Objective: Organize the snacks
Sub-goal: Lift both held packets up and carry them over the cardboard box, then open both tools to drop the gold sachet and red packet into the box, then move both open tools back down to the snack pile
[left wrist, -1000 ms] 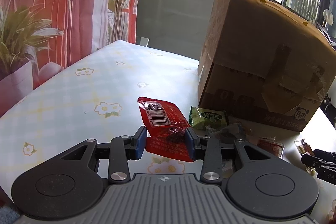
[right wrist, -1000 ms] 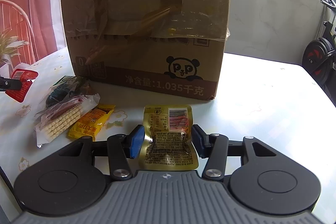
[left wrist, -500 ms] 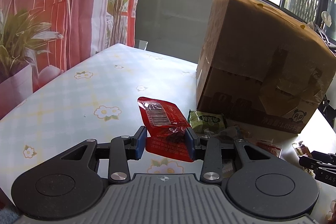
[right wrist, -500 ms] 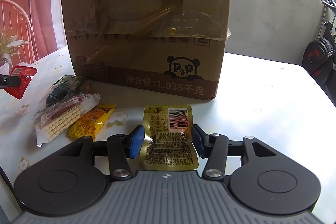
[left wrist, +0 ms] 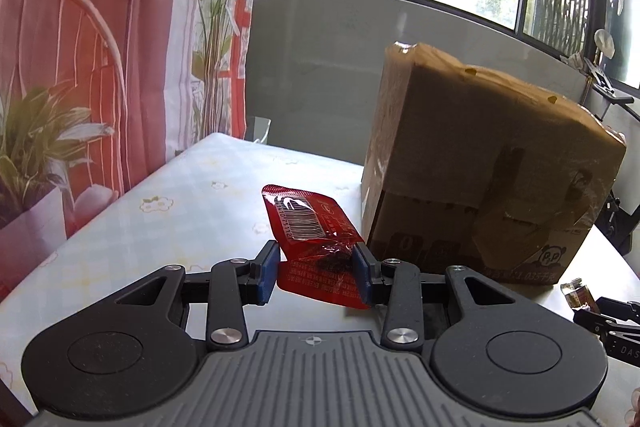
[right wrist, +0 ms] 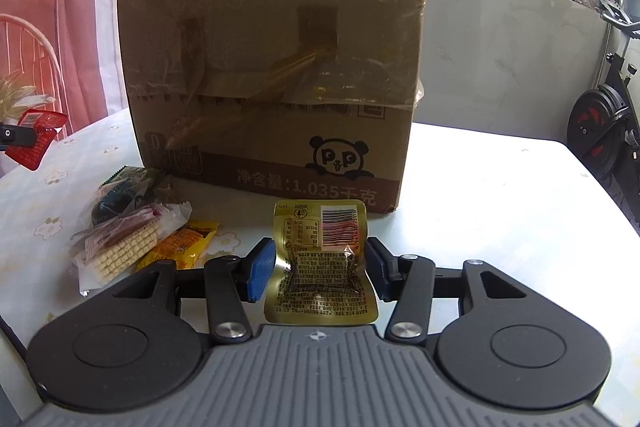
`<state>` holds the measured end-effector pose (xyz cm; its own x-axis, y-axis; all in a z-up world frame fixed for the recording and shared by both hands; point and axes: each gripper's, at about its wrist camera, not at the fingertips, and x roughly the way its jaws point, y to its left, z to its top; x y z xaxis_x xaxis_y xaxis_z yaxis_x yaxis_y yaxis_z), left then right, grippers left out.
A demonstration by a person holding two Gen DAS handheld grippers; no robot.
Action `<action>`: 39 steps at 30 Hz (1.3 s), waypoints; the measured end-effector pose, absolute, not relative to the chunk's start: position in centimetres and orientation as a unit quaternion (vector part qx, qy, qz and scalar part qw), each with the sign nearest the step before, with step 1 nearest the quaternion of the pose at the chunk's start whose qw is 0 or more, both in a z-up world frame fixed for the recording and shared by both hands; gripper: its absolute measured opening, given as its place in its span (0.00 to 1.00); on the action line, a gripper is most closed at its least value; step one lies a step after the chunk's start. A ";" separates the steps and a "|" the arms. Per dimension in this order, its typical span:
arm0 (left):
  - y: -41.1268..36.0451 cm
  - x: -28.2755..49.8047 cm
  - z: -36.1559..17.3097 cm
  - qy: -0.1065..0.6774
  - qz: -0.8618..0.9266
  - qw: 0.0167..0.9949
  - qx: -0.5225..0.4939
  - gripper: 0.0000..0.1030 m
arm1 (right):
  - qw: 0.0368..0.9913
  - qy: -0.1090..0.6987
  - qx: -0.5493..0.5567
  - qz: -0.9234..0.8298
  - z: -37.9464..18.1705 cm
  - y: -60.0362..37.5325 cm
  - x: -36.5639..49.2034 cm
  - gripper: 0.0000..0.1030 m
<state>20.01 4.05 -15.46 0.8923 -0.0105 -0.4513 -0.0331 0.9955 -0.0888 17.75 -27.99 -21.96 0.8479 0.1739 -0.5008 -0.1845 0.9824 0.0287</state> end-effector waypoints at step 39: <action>-8.4 37.0 -6.7 0.215 -0.102 0.971 0.017 0.63 | 0.987 0.115 -0.001 0.109 -7.8 -28.3 29.4 0.61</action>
